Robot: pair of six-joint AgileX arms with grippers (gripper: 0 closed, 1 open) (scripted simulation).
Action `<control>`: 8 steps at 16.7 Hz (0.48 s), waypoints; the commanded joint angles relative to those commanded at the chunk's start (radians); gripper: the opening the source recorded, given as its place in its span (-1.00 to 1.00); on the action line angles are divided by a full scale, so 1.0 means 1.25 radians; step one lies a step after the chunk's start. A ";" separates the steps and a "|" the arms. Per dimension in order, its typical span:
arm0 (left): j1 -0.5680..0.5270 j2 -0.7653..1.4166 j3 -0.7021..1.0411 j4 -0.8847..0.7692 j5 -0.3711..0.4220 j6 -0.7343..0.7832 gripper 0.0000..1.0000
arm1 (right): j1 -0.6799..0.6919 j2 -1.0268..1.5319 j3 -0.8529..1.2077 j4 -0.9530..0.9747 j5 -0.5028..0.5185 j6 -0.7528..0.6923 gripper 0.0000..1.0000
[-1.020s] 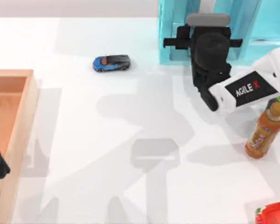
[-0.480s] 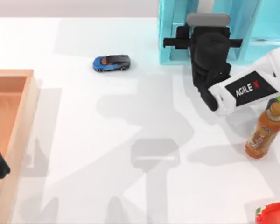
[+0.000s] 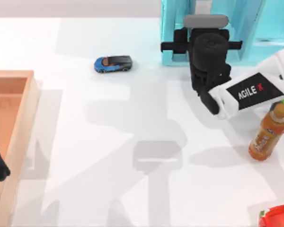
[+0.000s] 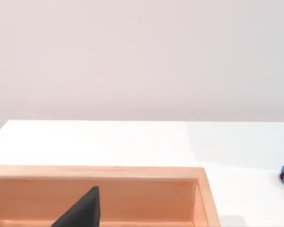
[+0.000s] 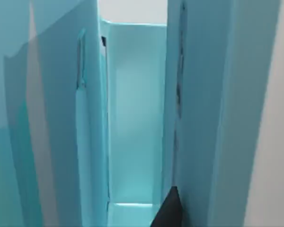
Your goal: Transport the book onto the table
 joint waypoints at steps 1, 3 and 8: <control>0.000 0.000 0.000 0.000 0.000 0.000 1.00 | 0.014 -0.033 -0.029 -0.021 0.008 -0.001 -1.00; 0.000 0.000 0.000 0.000 0.000 0.000 1.00 | 0.043 -0.122 -0.093 -0.063 0.029 -0.001 -1.00; 0.000 0.000 0.000 0.000 0.000 0.000 1.00 | 0.093 -0.468 -0.206 -0.135 0.090 0.006 -1.00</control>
